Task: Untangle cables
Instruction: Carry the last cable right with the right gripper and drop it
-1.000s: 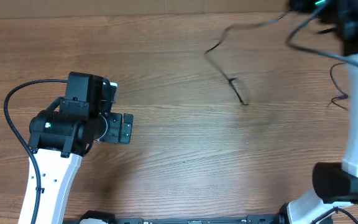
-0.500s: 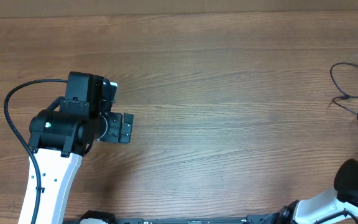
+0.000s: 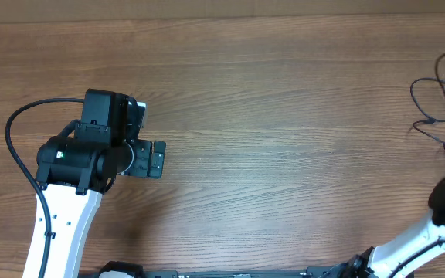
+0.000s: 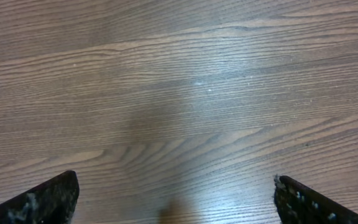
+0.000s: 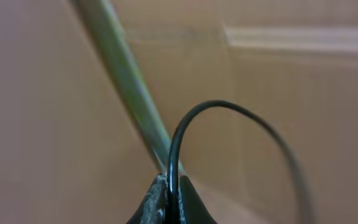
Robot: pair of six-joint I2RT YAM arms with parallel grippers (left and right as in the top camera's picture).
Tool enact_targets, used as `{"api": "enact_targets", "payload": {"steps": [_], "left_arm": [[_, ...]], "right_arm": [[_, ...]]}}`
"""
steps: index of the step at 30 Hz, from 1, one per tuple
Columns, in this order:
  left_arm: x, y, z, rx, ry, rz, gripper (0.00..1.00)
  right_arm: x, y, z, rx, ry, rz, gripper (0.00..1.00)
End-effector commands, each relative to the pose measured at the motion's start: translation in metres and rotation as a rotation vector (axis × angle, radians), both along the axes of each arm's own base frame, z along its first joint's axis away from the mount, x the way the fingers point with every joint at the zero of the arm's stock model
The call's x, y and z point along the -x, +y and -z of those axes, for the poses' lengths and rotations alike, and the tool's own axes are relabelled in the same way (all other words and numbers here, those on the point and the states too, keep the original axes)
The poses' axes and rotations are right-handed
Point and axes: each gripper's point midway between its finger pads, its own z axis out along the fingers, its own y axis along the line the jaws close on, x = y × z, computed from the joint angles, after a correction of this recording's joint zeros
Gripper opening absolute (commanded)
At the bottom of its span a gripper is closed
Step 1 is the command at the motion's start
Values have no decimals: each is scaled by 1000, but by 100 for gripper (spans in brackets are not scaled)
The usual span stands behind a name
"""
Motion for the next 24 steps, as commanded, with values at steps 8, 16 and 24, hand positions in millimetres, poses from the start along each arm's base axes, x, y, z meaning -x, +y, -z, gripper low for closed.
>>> {"api": "enact_targets", "payload": {"steps": [8,16,24], "left_arm": [[-1,-1,-2,12,-5,-3,100],[-1,-1,-2,12,-5,-3,100],[-1,-1,-2,12,-5,-3,100]], "right_arm": [[14,-11,139,-247,368,41,4],[39,-6,211,-433,530,148,78],[11,11,183,-414,418,29,100]]}}
